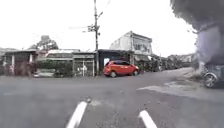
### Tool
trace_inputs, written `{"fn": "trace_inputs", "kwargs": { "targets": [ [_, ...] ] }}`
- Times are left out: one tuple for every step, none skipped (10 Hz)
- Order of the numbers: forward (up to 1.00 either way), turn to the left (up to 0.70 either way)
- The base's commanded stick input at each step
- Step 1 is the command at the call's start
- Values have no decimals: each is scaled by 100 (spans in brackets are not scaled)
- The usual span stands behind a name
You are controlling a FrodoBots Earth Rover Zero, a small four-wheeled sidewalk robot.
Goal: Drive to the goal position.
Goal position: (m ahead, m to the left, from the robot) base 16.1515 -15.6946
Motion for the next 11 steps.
{"fn": "trace_inputs", "kwargs": {
  "targets": [
    [70, 0],
    [70, 0],
    [70, 0],
    [70, 0],
    [70, 0],
    [70, -13],
    [70, -35],
    [70, -35],
    [70, -35],
    [70, -35],
    [70, -35]
  ]
}}
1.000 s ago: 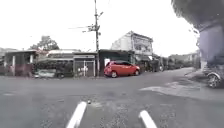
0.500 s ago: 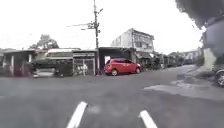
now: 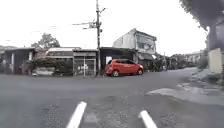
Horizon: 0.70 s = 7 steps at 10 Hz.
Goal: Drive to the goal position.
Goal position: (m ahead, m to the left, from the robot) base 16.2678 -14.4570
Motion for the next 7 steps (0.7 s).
{"fn": "trace_inputs", "kwargs": {
  "targets": [
    [70, -35],
    [70, -35],
    [70, -35],
    [70, -35],
    [70, -35],
    [70, -35],
    [70, -35]
  ]
}}
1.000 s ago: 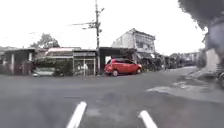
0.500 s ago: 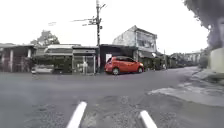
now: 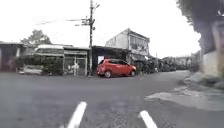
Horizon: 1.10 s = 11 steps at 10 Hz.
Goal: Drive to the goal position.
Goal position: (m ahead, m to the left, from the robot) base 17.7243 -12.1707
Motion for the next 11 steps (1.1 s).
{"fn": "trace_inputs", "kwargs": {
  "targets": [
    [70, -35],
    [70, -35],
    [70, -35],
    [70, -2],
    [70, 0],
    [70, 0],
    [70, 0],
    [70, 0],
    [70, 0],
    [70, 0],
    [70, 0]
  ]
}}
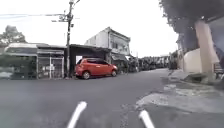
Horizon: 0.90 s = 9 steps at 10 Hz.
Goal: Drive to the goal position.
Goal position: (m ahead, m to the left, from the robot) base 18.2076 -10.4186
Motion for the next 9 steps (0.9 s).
{"fn": "trace_inputs", "kwargs": {
  "targets": [
    [70, 0],
    [70, 0],
    [70, 0],
    [70, 0],
    [70, 0],
    [70, -12],
    [70, -34],
    [70, -35],
    [70, -35]
  ]
}}
